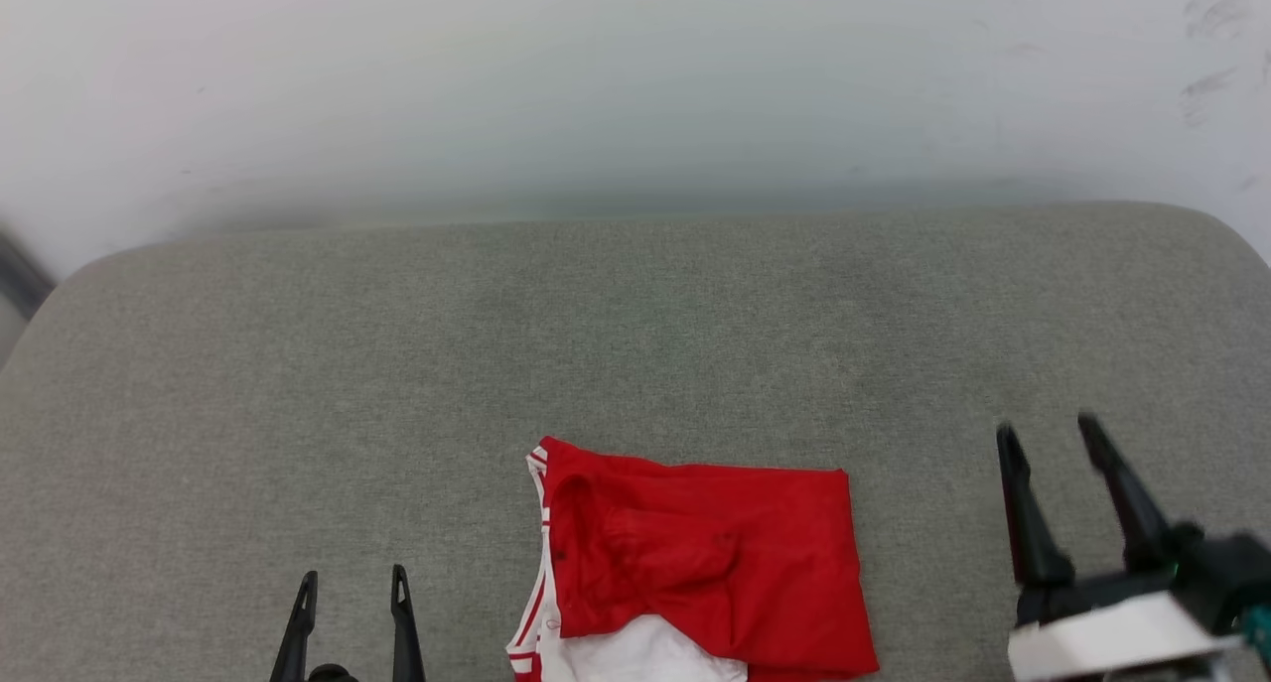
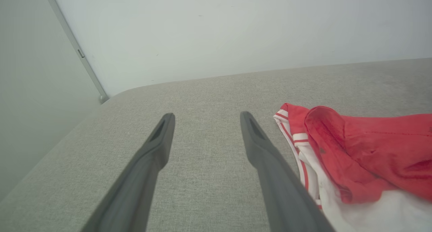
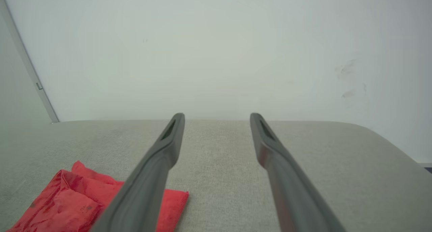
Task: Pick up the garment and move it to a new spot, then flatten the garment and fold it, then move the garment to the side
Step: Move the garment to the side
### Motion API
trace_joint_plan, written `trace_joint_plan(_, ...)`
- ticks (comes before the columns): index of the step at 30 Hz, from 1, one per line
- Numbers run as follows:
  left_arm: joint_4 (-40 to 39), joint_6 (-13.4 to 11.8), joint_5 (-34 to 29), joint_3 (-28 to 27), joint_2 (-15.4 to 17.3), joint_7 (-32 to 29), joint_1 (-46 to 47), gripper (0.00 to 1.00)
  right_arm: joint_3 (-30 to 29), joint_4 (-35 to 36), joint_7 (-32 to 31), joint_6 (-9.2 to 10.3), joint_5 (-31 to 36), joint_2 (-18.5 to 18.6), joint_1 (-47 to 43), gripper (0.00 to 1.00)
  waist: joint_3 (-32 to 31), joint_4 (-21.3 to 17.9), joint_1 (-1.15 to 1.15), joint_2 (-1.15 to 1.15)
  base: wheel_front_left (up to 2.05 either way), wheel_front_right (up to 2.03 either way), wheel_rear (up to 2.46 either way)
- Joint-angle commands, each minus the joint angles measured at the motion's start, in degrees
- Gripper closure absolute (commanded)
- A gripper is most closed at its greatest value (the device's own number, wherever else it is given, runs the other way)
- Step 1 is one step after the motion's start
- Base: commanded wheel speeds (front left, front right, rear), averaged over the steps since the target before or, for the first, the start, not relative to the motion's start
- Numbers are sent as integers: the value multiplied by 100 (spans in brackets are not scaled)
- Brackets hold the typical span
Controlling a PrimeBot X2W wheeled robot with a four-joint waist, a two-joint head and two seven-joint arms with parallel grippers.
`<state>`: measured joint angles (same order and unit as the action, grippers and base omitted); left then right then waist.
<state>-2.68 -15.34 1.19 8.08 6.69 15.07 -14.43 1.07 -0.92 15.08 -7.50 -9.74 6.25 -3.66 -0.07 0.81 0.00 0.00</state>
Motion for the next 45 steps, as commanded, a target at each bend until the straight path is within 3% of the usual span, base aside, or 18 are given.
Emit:
trace_joint_plan(1, -12, 18, 2, -21, -23, 12, -20, 0, 97, 68, 9, 2, -58, 125, 275, 0, 14, -7, 0, 0, 0, 0, 0)
trace_joint_plan(4, 12, 49, -11, -23, -36, 12, 27, 0, 423, 31, -101, 2, -267, 549, 922, 0, 55, -9, 0, 0, 0, 0, 0)
trace_joint_plan(6, 26, 59, -26, -20, -47, 12, 83, 0, 725, -26, -519, 2, -504, 868, 1386, 0, 101, 3, 0, 0, 0, 0, 0)
trace_joint_plan(9, 45, 80, -47, -19, -59, 12, 151, 0, 1287, -197, -1828, 3, -1194, 1377, 1953, 0, 159, 31, 0, 0, 0, 0, 0)
trace_joint_plan(14, 55, 107, -55, -22, -77, 12, 230, 0, 1895, -472, -4378, 3, -2981, 2088, 2560, 0, 254, 68, 0, 0, 0, 0, 0)
trace_joint_plan(17, 57, 124, -58, -14, -80, 12, 321, 0, 1983, -743, -5432, 2, -3909, 2314, 2633, 0, 355, 125, 0, 0, 0, 0, 0)
trace_joint_plan(20, 61, 151, -69, -3, -91, 12, 421, 0, 2027, -989, -6090, 2, -4560, 2412, 2549, 0, 489, 196, 0, 0, 0, 0, 0)
trace_joint_plan(29, 83, 194, -102, 44, -118, 12, 784, 0, 2164, -1454, -6329, 2, -5279, 2013, 2417, 0, 907, 383, 0, 0, 0, 0, 0)
trace_joint_plan(37, 135, 271, -113, 108, -99, 12, 1075, 0, 2552, -2040, -6060, 4, -5289, 1491, 2590, 0, 1266, 546, 0, 0, 0, 0, 0)
trace_joint_plan(41, 187, 265, -104, 121, -113, 12, 1161, 0, 3073, -2363, -6066, 9, -5056, 1481, 2448, 0, 1304, 645, 0, 0, 0, 0, 0)
trace_joint_plan(42, 192, 257, -94, 112, -117, 12, 1167, 0, 3152, -2391, -6003, 10, -5024, 1486, 2461, 73, 1298, 657, 0, 0, 0, 0, 0)
trace_joint_plan(43, 194, 245, -87, 98, -119, 12, 1163, 0, 3219, -2398, -5910, 10, -4998, 1498, 2494, 100, 1293, 661, 0, 0, 0, 0, 0)
trace_joint_plan(45, 208, 236, -79, 83, -122, 12, 1133, 0, 3276, -2402, -5772, 10, -5054, 1542, 2565, 100, 1258, 661, 0, 0, 0, 0, 0)
